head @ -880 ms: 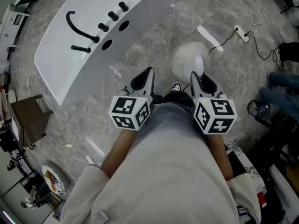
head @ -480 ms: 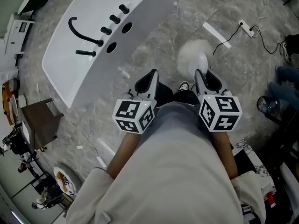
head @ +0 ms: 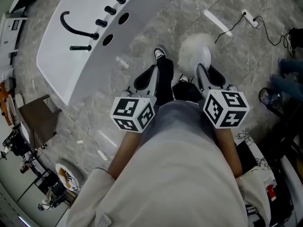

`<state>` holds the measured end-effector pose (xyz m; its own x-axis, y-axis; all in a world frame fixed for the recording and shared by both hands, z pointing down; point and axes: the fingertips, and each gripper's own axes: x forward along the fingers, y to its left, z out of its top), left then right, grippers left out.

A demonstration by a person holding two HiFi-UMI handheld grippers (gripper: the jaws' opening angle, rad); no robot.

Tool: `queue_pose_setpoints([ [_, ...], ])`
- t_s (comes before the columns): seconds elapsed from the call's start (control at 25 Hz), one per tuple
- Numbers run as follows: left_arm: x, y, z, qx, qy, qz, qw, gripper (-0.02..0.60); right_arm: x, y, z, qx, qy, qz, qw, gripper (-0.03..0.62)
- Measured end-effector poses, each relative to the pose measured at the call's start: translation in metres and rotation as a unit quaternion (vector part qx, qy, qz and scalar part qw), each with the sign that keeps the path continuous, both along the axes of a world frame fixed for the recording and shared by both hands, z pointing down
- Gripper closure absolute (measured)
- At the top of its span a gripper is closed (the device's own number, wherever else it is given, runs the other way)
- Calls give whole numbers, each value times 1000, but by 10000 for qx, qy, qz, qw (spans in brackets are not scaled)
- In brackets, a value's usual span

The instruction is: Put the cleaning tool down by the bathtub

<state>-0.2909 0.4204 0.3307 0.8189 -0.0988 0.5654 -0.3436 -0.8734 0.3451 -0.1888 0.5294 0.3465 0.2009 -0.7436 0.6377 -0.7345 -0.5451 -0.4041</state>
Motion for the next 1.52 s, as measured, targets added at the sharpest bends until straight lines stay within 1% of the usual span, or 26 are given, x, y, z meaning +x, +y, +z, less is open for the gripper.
queue_pose_setpoints([
  [0.24, 30, -29, 10, -192, 48, 175, 9997, 578, 19, -24, 2, -243, 69, -24, 9997, 510],
  [0.48, 60, -82, 4, -319, 91, 235, 9992, 578, 46, -72, -5, -326, 141, -37, 9994, 510],
  [0.72, 86, -138, -2, -291, 120, 287, 9991, 578, 73, -120, -6, -308, 123, 14, 9994, 510],
  [0.84, 95, -159, -7, -255, 172, 284, 9991, 578, 81, -140, -9, -323, 214, -10, 9993, 510],
  [1.0, 103, -185, -14, -119, 258, 302, 9991, 578, 90, -168, -18, -346, 458, -133, 9983, 510],
  [1.36, 109, -240, -26, -57, 488, 180, 9986, 578, 92, -228, -32, -292, 686, -447, 9962, 510],
  [1.52, 105, -267, -25, -104, 539, 53, 9985, 578, 92, -256, -32, -335, 744, -568, 9950, 510],
])
